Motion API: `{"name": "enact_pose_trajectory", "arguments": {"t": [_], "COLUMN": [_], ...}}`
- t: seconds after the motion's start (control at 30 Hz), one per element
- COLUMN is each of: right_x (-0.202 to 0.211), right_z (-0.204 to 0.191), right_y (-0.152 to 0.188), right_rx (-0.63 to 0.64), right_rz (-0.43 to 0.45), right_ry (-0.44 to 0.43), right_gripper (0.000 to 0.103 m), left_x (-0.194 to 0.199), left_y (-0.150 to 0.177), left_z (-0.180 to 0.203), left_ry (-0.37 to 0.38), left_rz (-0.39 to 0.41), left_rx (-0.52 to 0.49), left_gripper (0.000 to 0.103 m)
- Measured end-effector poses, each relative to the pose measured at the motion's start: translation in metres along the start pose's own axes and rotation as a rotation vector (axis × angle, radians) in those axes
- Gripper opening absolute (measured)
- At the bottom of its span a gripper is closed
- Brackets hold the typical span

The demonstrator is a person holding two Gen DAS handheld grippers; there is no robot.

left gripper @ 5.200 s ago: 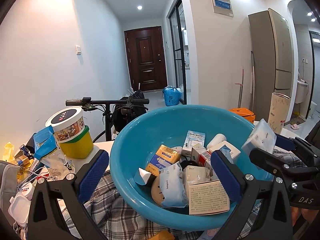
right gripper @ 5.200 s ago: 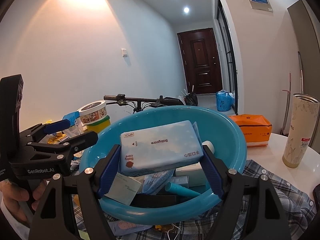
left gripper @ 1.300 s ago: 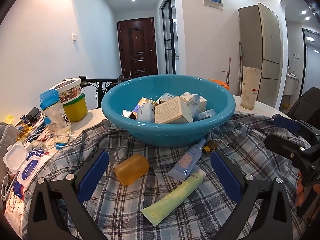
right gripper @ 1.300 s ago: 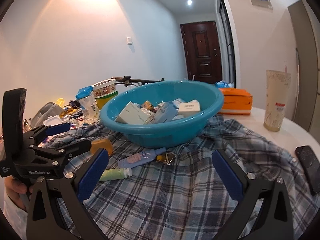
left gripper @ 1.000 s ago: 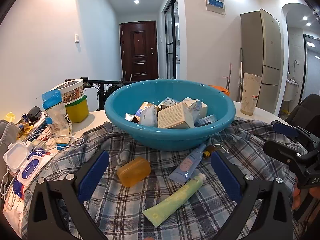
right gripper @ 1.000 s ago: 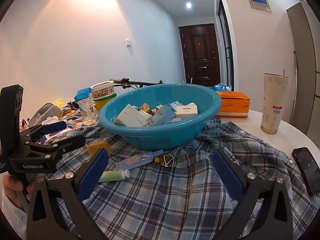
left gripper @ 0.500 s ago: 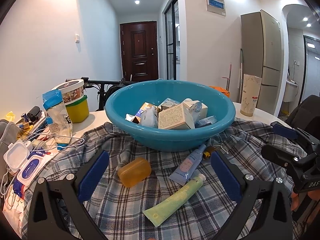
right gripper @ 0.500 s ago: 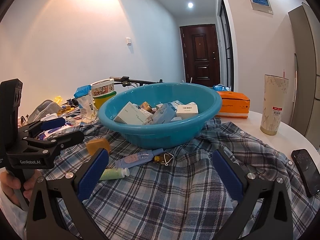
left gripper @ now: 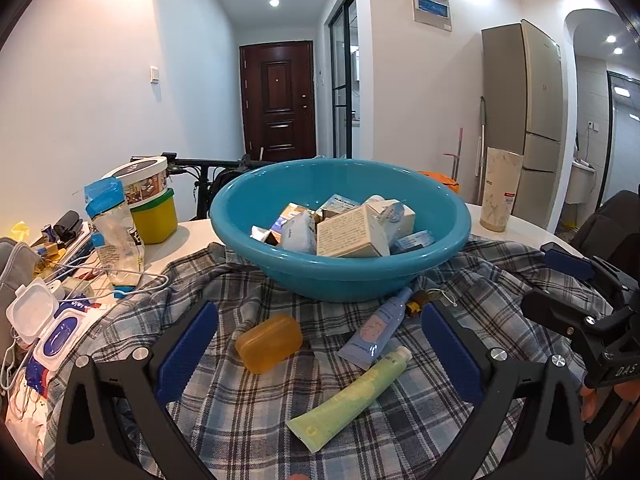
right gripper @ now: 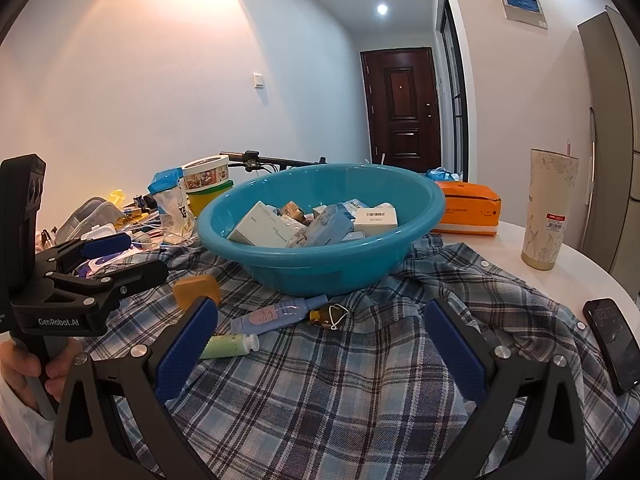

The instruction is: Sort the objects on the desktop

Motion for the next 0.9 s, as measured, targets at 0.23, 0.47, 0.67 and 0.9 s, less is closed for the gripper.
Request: {"name": "enact_pose_trajectory", "arguments": {"t": [0.23, 0.47, 0.67, 0.9], "right_x": [-0.0003, -0.0007, -0.0013, -0.0012], "right_z": [-0.0004, -0.0018, -0.0033, -0.0032], "right_y": [-0.0001, 0.0001, -0.0001, 0.0000], "right_rx": [0.000, 0.003, 0.009, 0.008], "right_rz": [0.000, -0.005, -0.008, -0.008], "right_ry": [0.000, -0.001, 0.000, 0.000], "right_gripper": [0.103, 0.103, 0.103, 0.103], "left_x": [0.0004, 0.0000, 0.0000, -0.0009], "left_y": [-0.0003, -0.0006, -0.0010, -0.0007], "left_z": [-0.0004, -0.0022, -0.0044, -0.0058], "left_ry": [0.002, -0.006, -0.018, -0.021], "left_rz": [0.002, 0.001, 0.005, 0.002], "left_rx": [0.000, 0.003, 0.005, 0.006], "left_gripper": [0.103, 0.103, 0.103, 0.103]}}
Point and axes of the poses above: each gripper's, at about its wrist camera, not at the fingertips, and x roughly against the way its jaws point, z to its right, y to its underside, the point moved 7 cm from there along -x, roughly the way its jaws point, and after that the axes turned 10 degrees about x, right-handed, at the moved point
